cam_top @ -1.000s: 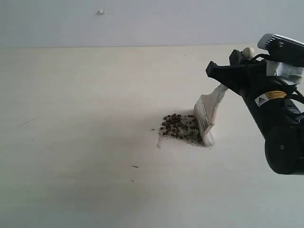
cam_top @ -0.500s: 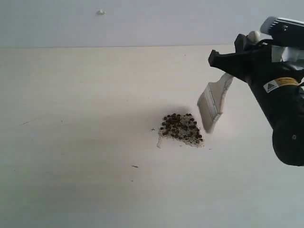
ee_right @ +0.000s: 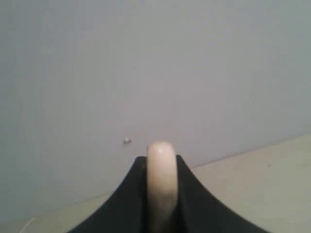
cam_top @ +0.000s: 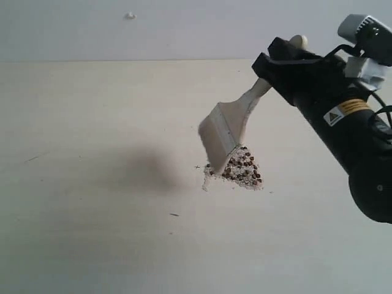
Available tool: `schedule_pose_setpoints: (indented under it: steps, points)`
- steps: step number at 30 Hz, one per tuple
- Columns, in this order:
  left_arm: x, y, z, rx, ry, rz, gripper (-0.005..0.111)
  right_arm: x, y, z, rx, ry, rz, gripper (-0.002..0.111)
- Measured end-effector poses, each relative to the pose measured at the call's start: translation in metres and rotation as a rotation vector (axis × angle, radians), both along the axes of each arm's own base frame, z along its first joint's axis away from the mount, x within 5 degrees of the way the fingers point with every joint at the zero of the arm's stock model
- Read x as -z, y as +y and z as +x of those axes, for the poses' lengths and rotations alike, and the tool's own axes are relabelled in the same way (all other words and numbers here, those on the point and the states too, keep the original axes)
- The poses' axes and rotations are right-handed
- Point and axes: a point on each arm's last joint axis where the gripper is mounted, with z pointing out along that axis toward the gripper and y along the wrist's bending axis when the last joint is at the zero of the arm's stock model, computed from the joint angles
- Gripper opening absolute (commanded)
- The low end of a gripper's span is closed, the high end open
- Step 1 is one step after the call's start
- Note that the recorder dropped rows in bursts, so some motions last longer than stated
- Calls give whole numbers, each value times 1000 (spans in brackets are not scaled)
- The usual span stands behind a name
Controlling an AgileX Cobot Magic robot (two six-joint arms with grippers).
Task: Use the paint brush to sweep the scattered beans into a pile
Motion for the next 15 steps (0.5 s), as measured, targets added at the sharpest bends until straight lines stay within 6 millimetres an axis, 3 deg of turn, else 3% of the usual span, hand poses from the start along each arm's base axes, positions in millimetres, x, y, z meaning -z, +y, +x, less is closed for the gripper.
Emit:
schedule_pose_setpoints:
  steps: [9, 15]
  points:
    - [0, 0, 0, 0, 0, 0, 0, 47, 14, 10, -66, 143, 20, 0]
    - [0, 0, 0, 0, 0, 0, 0, 48, 6, 13, 33, 115, -74, 0]
